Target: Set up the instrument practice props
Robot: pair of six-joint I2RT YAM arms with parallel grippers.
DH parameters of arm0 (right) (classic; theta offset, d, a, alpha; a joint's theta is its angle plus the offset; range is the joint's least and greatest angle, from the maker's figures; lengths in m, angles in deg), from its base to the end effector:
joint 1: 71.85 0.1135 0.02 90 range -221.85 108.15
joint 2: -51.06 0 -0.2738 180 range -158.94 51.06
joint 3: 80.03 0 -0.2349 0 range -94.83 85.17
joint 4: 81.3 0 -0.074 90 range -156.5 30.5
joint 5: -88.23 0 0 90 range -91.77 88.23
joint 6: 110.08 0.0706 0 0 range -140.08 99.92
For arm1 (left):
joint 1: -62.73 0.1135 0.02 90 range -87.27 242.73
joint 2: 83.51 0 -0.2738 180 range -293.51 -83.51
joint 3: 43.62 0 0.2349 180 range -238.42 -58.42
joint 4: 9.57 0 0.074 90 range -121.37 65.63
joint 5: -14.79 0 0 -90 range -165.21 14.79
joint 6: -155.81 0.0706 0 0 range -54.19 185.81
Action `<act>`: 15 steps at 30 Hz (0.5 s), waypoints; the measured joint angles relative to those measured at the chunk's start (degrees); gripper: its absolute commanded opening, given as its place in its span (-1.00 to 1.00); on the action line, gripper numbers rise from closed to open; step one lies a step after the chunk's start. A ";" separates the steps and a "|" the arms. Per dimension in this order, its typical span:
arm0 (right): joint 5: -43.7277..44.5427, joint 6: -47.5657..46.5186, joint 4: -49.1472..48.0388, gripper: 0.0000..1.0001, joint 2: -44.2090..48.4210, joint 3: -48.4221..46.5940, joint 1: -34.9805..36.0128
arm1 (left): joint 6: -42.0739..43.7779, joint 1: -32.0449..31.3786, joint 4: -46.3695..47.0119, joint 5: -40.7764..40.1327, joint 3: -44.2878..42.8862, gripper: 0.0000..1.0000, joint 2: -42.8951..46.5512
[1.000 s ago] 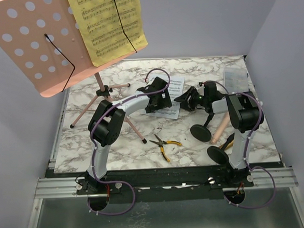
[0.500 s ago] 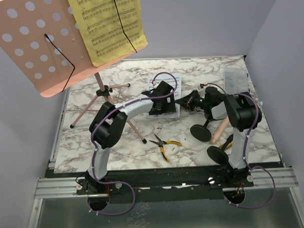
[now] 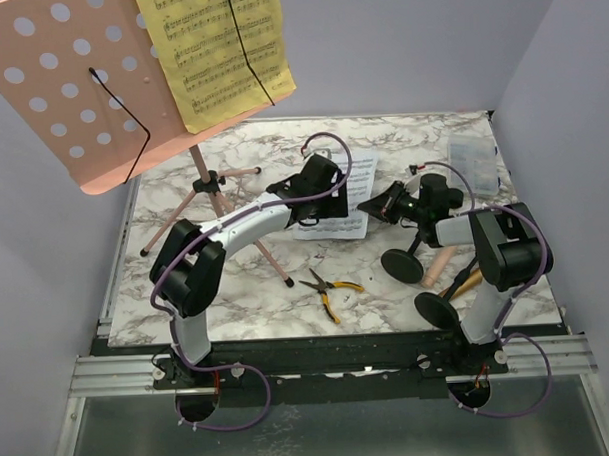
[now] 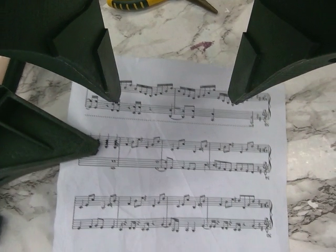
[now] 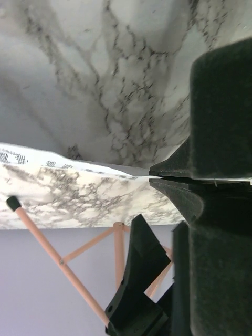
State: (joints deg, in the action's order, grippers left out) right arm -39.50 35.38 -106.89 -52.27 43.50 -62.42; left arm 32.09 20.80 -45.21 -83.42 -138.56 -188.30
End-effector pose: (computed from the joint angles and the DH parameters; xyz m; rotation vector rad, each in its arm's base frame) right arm 0.3527 0.1024 0.1614 0.3634 2.0899 1.3535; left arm 0.3208 -0.2746 0.2354 0.1017 2.4028 -0.4670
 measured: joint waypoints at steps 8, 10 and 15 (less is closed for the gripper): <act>0.72 0.20 0.26 -0.87 -1.07 1.49 0.00 | -0.96 3.30 0.83 3.37 0.00 0.37 -7.76; 0.98 0.33 0.24 -0.78 -1.27 1.53 0.00 | -1.60 3.89 0.81 4.22 0.00 0.37 -9.60; 1.33 0.68 0.39 -0.64 -3.02 1.38 -0.02 | -3.43 4.42 1.57 6.58 -0.33 0.34 -10.75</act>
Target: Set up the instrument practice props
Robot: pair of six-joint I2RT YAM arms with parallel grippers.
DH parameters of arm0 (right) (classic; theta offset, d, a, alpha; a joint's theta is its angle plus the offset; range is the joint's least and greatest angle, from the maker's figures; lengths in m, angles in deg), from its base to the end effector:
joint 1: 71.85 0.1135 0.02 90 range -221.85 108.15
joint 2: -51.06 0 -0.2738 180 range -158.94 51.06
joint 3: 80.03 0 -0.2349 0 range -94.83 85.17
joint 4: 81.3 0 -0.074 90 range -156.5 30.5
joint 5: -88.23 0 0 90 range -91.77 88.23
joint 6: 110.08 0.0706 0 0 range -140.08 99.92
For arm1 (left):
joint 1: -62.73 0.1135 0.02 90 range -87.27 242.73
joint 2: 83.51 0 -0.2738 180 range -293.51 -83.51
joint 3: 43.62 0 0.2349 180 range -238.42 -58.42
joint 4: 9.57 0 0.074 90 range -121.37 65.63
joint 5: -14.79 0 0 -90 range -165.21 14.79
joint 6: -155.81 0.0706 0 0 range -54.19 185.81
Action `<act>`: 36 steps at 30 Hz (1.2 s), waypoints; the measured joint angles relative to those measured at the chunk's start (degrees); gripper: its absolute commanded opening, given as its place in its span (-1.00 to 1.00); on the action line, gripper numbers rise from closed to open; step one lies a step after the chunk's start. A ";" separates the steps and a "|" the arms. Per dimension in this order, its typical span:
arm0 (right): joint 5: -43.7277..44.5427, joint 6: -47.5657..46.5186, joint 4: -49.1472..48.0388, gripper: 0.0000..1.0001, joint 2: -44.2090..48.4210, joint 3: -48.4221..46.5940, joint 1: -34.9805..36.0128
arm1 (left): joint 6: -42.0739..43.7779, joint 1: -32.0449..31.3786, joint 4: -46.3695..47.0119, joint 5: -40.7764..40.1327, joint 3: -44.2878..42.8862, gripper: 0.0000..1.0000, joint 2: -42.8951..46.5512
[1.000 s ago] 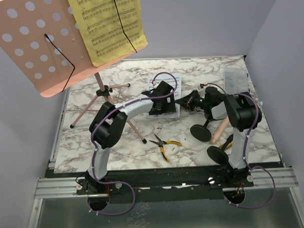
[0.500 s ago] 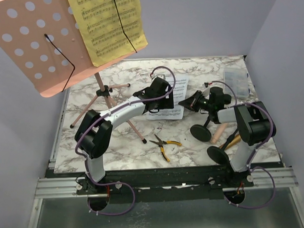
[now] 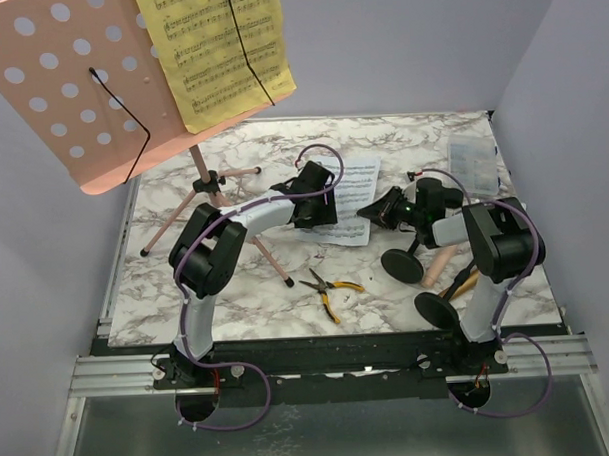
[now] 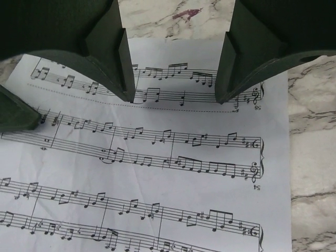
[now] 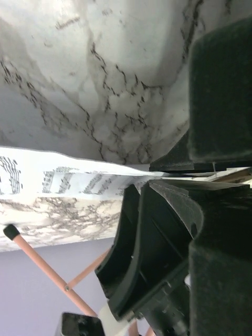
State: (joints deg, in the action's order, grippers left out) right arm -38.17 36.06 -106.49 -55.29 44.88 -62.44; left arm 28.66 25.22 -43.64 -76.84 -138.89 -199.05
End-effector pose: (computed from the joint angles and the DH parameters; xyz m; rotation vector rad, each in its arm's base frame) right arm 0.3499 0.1005 0.1355 0.4501 2.1602 1.3277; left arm 0.3524 -0.2680 0.1617 -0.0037 2.5895 -0.4758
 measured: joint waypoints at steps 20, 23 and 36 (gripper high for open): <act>1.88 -0.15 3.67 -0.99 -6.67 -9.05 0.00 | -0.59 -0.37 0.85 4.24 -0.44 0.77 -0.09; 5.20 -5.18 10.47 -0.99 0.94 -8.68 0.02 | 1.44 -1.27 0.66 4.11 0.79 0.85 2.01; 23.89 -31.91 43.28 -0.99 34.71 -22.08 0.02 | 11.67 -4.81 3.89 7.76 5.14 0.93 32.70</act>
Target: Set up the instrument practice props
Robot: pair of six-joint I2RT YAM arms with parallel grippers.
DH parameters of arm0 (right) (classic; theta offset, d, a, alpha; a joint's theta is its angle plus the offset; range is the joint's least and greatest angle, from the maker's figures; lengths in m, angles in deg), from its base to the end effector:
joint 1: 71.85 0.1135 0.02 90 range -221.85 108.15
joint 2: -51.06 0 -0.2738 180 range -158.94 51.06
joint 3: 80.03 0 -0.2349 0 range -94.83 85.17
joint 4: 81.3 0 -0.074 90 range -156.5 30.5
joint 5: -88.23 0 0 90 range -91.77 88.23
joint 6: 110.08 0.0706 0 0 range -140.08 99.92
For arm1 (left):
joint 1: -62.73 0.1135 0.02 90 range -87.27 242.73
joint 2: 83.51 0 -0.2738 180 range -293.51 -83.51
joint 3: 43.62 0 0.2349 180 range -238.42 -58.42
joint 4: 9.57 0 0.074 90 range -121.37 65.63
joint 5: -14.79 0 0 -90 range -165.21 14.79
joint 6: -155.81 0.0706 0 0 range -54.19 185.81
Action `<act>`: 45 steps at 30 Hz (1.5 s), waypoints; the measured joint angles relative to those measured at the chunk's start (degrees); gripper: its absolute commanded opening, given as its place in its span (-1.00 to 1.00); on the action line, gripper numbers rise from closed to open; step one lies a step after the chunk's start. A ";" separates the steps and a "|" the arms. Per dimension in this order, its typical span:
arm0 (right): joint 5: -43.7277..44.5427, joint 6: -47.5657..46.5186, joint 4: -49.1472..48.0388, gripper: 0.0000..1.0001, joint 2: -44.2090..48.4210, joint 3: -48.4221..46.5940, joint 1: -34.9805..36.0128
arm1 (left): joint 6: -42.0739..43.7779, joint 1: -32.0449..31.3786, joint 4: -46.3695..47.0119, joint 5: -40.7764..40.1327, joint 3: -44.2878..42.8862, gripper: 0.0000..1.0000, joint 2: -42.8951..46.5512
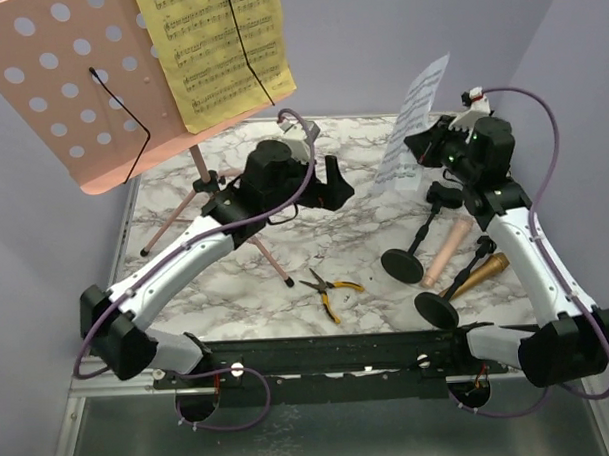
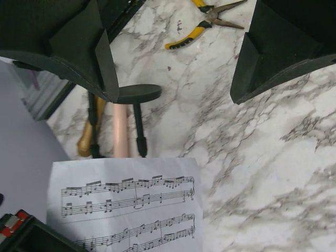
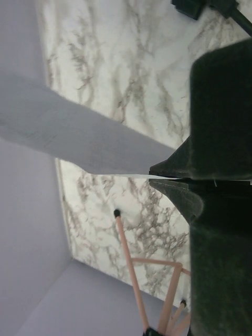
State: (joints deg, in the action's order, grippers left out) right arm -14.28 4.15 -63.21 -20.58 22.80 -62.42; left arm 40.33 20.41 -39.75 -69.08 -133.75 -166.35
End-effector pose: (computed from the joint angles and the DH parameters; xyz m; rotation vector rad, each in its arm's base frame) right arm 0.3004 0.0654 0.3649 0.0758 1.8255 0.6134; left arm 0.2550 -0.2424 0.3589 0.3764 2.0401 -0.8591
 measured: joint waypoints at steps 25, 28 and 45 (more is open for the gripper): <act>-31.21 -2.80 -14.69 -0.99 3.41 -23.71 23.15 | -10.19 0.24 -17.53 -33.14 -14.19 0.75 42.80; -29.64 -1.51 -15.67 -0.99 -3.85 -26.62 23.15 | -13.49 0.24 -20.98 -40.98 -20.11 0.56 37.64; -27.78 -1.22 -20.20 -0.99 -16.55 -47.28 27.89 | -9.33 0.24 -18.38 -63.65 -21.90 0.29 31.19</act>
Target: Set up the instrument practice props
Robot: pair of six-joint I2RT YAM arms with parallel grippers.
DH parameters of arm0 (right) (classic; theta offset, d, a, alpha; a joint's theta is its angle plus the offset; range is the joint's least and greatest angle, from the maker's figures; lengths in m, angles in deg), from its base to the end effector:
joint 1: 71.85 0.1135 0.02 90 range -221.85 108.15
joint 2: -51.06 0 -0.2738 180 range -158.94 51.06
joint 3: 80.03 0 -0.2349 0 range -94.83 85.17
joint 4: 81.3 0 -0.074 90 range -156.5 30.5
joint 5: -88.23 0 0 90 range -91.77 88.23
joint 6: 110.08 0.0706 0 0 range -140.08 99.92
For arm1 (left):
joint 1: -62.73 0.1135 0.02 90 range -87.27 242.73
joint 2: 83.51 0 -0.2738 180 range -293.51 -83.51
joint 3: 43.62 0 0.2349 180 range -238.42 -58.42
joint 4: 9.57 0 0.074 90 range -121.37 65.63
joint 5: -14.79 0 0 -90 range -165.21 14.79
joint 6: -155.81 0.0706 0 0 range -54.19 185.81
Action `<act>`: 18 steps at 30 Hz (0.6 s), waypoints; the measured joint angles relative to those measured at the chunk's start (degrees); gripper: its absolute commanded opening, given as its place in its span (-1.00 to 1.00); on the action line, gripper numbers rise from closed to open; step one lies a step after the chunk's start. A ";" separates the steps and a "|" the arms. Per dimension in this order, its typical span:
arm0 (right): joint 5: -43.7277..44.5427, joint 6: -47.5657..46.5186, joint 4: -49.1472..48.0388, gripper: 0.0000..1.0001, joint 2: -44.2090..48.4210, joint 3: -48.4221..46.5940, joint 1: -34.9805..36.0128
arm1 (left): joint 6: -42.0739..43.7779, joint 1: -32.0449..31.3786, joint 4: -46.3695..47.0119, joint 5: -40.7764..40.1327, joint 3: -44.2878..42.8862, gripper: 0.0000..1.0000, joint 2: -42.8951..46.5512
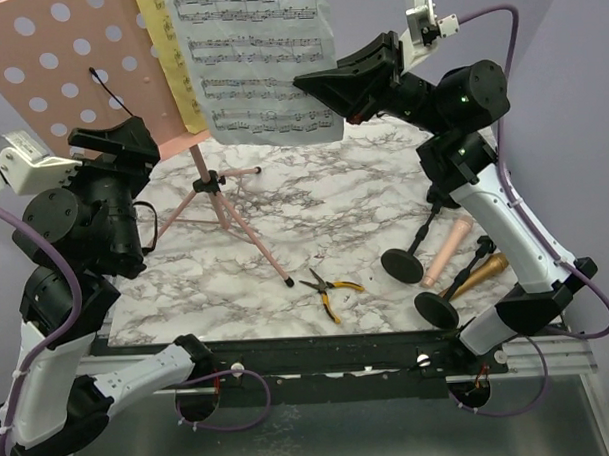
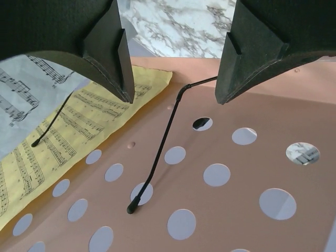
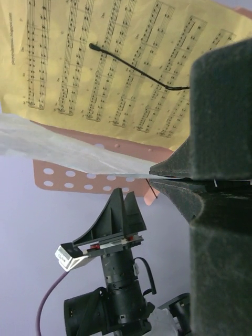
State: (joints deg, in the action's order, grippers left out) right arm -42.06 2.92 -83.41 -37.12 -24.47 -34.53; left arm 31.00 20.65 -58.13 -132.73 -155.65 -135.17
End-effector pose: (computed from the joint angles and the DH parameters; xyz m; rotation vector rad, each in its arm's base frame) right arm 0.2117 0.2188 0.6055 -0.8129 0.8320 1.2565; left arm 0.0962 -0.0066 0.5553 -0.7458 1.2711 -0.4096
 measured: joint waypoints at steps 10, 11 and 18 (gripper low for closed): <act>0.24 -1.70 0.59 -0.99 -5.81 -4.72 2.95 | 13.57 0.00 10.56 -4.63 1.86 0.18 -4.85; 0.31 -2.01 0.74 -0.99 -6.14 -5.09 3.21 | 14.58 0.00 11.39 -5.05 2.45 0.15 -5.16; 1.49 -3.04 1.90 -0.99 -6.73 -7.98 3.72 | 18.84 0.00 14.71 -6.95 4.07 0.00 -6.43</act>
State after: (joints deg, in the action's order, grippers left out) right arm -40.57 -0.12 -81.51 -43.85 -32.45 -30.81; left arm 49.84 20.65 -43.42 -139.68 -151.58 -141.59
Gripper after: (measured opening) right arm 0.009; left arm 0.551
